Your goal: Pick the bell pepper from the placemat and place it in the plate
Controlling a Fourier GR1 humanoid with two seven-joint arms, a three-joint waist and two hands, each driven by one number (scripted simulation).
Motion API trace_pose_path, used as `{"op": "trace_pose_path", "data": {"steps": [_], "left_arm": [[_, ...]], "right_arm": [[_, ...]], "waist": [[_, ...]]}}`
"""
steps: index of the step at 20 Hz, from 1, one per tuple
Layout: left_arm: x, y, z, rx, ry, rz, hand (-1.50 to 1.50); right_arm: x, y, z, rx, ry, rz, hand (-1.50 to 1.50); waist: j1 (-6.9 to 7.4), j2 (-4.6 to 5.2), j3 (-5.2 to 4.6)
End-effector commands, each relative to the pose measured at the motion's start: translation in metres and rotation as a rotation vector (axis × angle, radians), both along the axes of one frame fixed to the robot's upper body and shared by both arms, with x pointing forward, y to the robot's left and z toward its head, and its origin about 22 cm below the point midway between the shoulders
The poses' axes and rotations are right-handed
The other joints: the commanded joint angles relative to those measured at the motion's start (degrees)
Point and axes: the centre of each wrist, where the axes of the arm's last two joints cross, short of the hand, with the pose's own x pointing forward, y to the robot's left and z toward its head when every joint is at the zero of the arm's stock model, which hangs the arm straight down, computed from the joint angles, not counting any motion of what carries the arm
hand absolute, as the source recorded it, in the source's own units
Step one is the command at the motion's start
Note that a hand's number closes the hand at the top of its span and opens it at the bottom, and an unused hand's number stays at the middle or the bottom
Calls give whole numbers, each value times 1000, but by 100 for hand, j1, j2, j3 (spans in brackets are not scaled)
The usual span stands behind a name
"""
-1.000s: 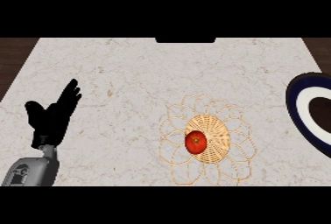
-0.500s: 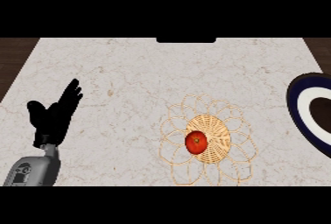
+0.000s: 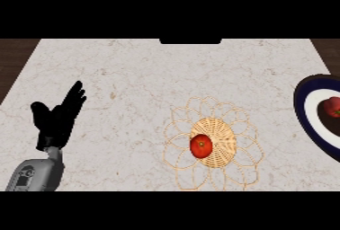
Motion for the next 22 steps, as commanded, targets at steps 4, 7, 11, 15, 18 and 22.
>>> {"op": "trace_pose_path", "data": {"steps": [4,7,11,15,18,22], "left_arm": [[-9,-7,-10,9,0,6,0],[-14,6,-4,-1,1,19,0],[-12,10,-1,9,-6,30,0],[-7,5,3,22,-1,4,0],[-14,7,11,19,-6,1,0],[9,-2,1,27,-23,9,0]], "right_arm": [[2,2,29,30,-364,115,-150],[-3,2,42,226,-380,66,-150],[-29,-11,33,420,-410,147,-150],[-52,-9,10,468,-427,173,-150],[-71,-32,2,422,-445,170,-150],[-82,-36,15,407,-458,178,-150]], "waist": [[-46,-17,-6],[-51,-38,-11],[-101,-37,-7],[-42,-10,-6],[0,-2,-3],[-30,-1,-7]]}}
